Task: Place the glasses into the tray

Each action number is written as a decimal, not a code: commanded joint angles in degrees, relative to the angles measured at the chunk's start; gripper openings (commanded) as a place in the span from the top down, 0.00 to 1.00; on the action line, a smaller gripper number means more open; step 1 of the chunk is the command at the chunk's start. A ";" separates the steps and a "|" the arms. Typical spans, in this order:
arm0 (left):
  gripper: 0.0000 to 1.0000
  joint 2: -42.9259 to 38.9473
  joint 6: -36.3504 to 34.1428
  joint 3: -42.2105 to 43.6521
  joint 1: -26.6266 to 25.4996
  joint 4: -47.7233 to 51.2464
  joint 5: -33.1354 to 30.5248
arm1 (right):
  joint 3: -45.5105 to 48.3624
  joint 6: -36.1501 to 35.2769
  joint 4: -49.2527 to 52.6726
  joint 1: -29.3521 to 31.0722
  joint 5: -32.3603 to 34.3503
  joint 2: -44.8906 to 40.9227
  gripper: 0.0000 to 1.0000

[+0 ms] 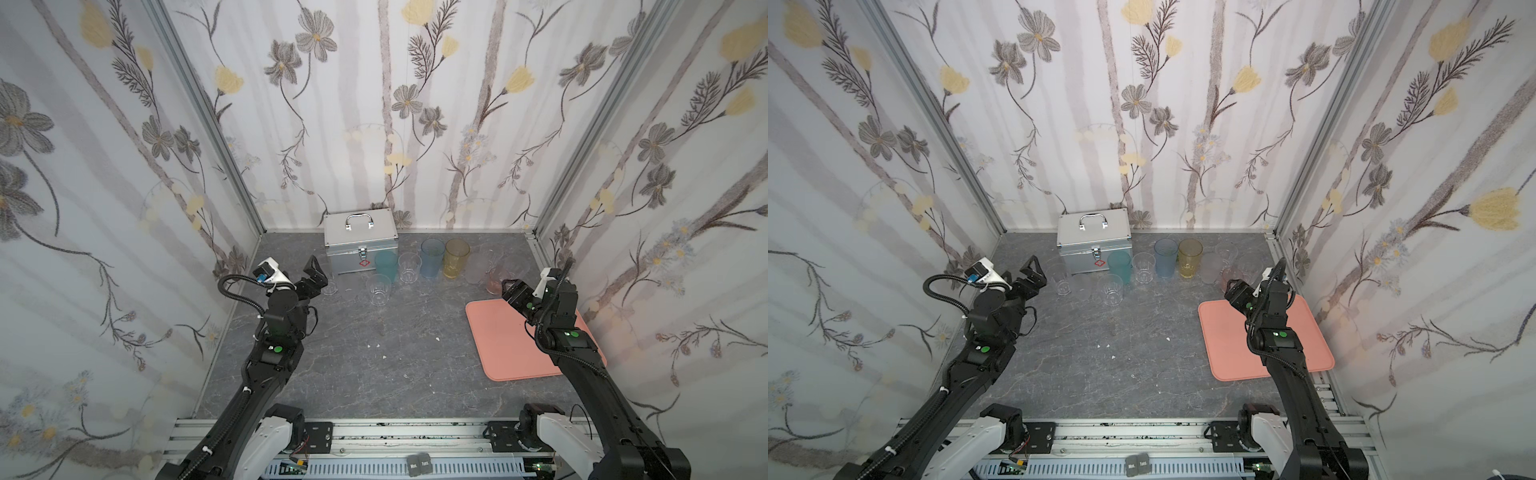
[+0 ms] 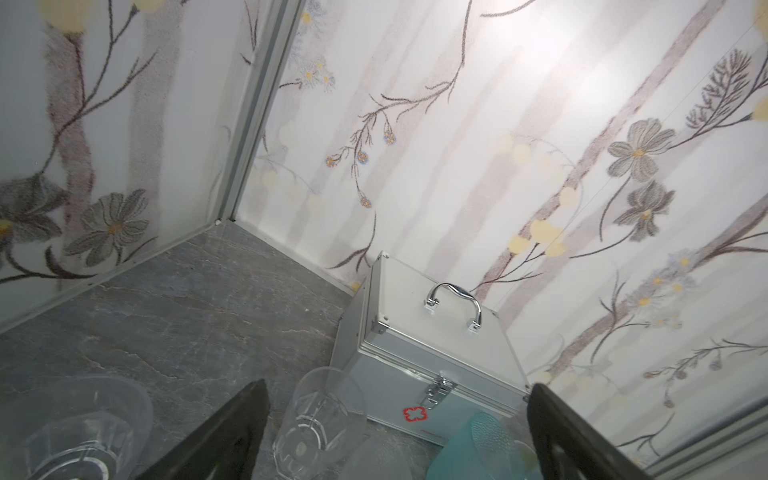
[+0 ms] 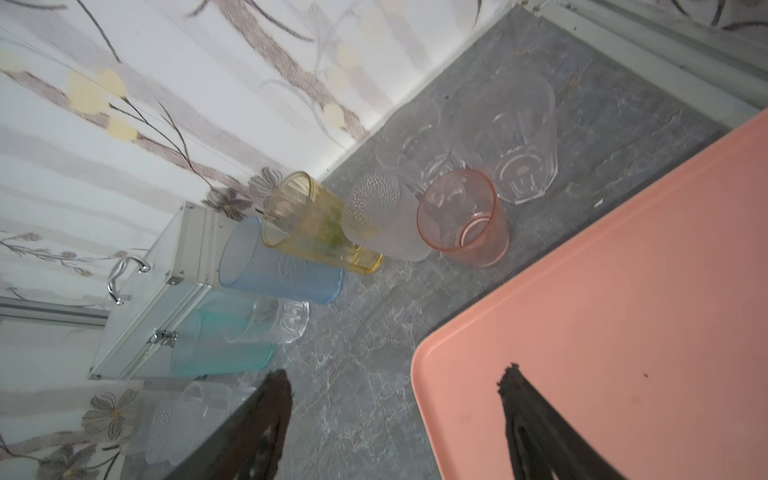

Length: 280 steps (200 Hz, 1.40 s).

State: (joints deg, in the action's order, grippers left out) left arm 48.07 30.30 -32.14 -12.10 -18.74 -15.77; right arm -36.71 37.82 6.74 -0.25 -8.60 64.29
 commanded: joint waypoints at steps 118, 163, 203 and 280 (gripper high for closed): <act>0.05 28.51 4.45 -16.64 -33.83 28.06 -3.70 | -4.05 -5.91 15.06 18.74 14.16 18.35 0.69; 0.03 34.79 3.46 -19.53 -38.31 26.42 -0.77 | -4.33 -5.82 12.72 20.86 12.83 23.90 0.71; 0.09 35.95 1.98 -19.21 -38.35 24.51 2.51 | -4.00 -5.48 10.51 21.33 11.09 26.69 0.74; 0.32 33.62 0.46 -16.92 -37.83 23.23 0.54 | -4.32 -0.64 6.81 26.95 5.64 31.08 0.81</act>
State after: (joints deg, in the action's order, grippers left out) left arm 83.33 31.46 -49.84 -50.28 6.15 -12.97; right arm -40.60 33.67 16.67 24.49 1.43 94.59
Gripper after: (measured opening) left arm 0.684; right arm 0.189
